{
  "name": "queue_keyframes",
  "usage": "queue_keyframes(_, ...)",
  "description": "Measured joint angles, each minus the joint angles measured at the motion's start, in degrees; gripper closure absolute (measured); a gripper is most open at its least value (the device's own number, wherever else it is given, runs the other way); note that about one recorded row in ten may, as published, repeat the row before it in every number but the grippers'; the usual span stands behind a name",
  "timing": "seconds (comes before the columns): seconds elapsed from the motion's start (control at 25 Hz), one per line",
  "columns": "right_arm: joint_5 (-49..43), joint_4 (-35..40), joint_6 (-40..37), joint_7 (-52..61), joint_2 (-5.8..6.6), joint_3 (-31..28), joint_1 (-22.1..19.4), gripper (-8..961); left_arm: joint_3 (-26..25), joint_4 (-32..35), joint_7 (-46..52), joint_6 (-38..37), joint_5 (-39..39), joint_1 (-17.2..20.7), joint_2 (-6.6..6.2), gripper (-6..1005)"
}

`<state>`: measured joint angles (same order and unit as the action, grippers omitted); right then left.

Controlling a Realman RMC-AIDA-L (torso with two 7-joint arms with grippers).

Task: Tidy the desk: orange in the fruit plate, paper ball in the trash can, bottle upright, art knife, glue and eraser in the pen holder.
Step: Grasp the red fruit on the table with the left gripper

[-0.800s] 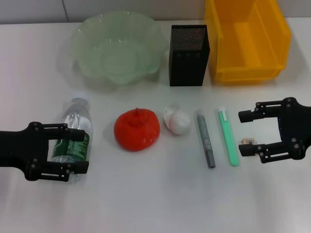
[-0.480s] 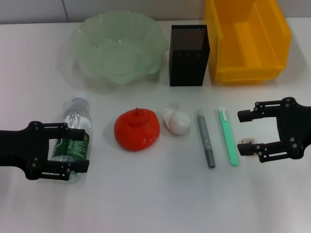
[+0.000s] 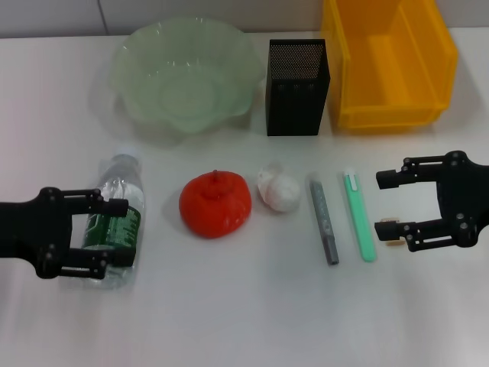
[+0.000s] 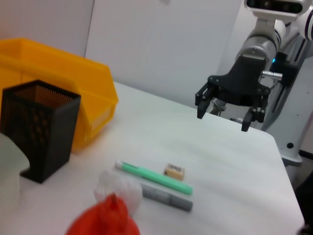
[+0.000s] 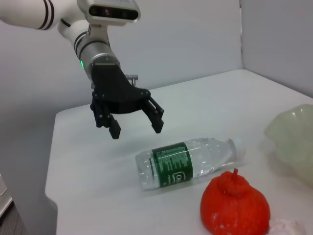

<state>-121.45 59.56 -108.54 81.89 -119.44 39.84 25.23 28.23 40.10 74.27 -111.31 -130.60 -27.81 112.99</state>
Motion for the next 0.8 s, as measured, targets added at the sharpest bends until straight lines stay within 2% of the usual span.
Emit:
queue_keyframes(0.04, -0.15, 0.05, -0.02, 0.08, 0.08, -0.56, -0.01, 201, -0.23, 1.44, 0.07, -0.22, 0.92, -0.35, 0.56, 229)
queue_keyframes(0.2, -1.17, 0.49, -0.38, 0.40, 0.26, -2.44, -0.26, 201, -0.13, 2.78, 0.34, -0.10, 1.86, -1.07, 1.34, 236)
queue_keyframes(0.24, -2.01, 0.95, -0.92, 0.49, 0.31, -3.99, -0.57, 201, 0.14, 5.64, 1.62, 1.52, 2.31, -3.38, 3.57, 238)
queue_keyframes(0.32, -2.35, 1.17, -1.12, 0.59, 0.32, -4.49, -0.70, 200, 0.36, 6.65, 2.46, 2.58, 2.14, -4.48, 4.43, 241)
queue_keyframes(0.36, -2.92, 1.74, -1.35, 0.89, 0.33, -5.17, -0.91, 200, 2.58, 7.12, 4.09, 5.23, 1.77, -6.89, 5.40, 243)
queue_keyframes(0.4, -2.92, 1.74, -1.35, 0.89, 0.33, -5.17, -0.91, 201, 2.58, 7.12, 4.09, 5.23, 1.77, -6.89, 5.40, 245)
queue_keyframes(0.44, -3.30, 2.28, -1.37, 1.13, 0.33, -5.42, -1.10, 201, 6.23, 6.09, 5.74, 8.69, 1.77, -8.81, 5.60, 246)
queue_keyframes(0.48, -3.30, 2.28, -1.37, 1.13, 0.33, -5.42, -1.10, 202, 6.23, 6.09, 5.74, 8.69, 1.77, -8.81, 5.60, 248)
queue_keyframes(0.56, -3.55, 2.65, -1.43, 1.18, 0.34, -5.48, -1.38, 203, 11.43, 4.43, 7.98, 13.81, 2.03, -10.58, 5.71, 251)
queue_keyframes(0.8, -3.67, 2.83, -1.49, 1.20, 0.33, -5.48, -1.71, 207, 20.59, 0.66, 9.06, 23.98, 4.85, -12.00, 6.14, 261)
